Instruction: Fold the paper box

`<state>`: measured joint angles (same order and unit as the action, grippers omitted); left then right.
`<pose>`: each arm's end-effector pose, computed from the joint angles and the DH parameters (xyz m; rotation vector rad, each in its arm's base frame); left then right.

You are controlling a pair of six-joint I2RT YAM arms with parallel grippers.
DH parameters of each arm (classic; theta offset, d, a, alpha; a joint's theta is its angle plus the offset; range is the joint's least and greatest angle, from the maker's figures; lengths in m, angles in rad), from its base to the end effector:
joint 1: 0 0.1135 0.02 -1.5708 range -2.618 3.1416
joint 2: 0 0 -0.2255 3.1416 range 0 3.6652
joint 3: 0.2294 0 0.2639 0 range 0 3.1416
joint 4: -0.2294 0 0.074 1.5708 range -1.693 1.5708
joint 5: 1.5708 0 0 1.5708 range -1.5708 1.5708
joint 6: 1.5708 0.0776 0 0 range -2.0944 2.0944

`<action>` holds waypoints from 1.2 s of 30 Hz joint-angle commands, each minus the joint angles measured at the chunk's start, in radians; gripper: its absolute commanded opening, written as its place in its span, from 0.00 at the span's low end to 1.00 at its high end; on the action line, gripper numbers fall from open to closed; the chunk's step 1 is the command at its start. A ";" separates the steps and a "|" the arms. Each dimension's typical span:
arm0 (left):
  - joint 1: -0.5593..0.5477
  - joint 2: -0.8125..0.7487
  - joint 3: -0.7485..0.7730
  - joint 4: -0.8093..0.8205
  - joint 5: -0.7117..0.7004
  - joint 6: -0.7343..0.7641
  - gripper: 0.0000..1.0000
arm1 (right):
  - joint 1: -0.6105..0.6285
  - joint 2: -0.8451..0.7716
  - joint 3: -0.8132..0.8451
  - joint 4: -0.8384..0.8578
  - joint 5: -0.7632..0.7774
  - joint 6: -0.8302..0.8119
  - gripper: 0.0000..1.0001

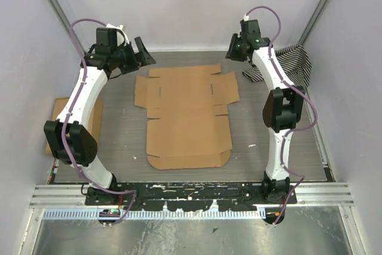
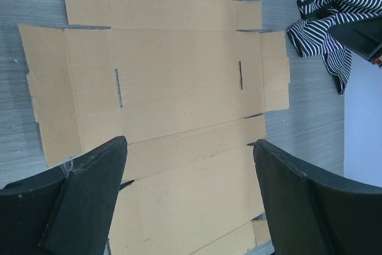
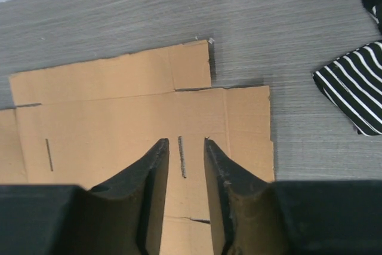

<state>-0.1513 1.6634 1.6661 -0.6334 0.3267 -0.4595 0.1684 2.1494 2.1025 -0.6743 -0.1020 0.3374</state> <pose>0.4083 -0.0874 0.3118 -0.1587 2.2458 -0.6954 0.5078 0.0943 0.2504 0.1422 2.3123 0.3766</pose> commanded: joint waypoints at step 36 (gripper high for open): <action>0.003 0.084 -0.074 -0.084 -0.063 -0.051 0.88 | 0.001 0.291 0.132 0.196 -0.091 -0.011 0.56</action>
<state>-0.1513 1.7569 1.6070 -0.7025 0.2768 -0.5255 0.1684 2.4294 2.1559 -0.5388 -0.1642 0.3244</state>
